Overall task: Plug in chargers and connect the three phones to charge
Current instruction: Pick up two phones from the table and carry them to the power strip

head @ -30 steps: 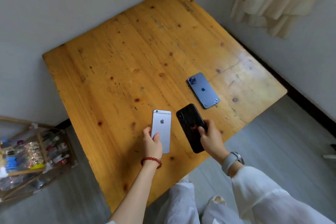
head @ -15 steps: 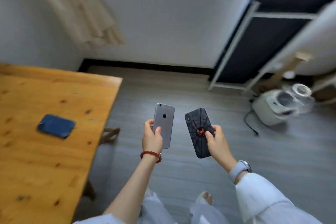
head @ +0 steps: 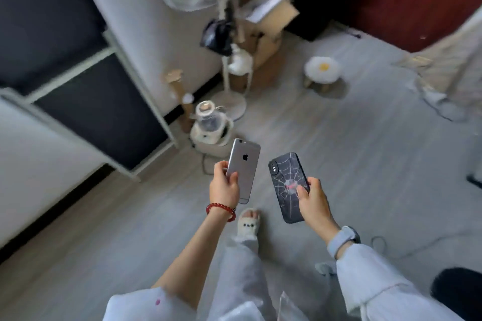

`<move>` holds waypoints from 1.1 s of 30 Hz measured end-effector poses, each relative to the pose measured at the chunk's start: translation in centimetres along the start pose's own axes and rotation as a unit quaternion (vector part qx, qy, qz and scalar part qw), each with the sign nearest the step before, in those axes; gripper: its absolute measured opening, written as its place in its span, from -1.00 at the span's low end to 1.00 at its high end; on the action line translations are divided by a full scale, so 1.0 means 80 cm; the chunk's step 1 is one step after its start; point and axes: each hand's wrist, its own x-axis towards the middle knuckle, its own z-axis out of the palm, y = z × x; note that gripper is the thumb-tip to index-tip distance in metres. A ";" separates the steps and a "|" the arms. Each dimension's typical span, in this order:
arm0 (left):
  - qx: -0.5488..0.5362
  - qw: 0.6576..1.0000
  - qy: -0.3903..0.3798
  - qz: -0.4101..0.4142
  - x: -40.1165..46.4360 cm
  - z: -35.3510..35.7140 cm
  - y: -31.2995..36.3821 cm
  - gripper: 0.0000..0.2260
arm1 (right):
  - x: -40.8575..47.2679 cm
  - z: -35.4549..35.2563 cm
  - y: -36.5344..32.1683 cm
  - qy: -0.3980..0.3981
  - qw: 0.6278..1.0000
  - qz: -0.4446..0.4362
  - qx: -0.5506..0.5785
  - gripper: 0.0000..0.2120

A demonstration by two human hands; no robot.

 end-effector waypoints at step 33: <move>0.081 0.901 -0.384 0.185 0.268 1.072 0.736 -0.75 | 0.753 -0.841 0.205 0.349 0.903 0.206 0.144 -0.76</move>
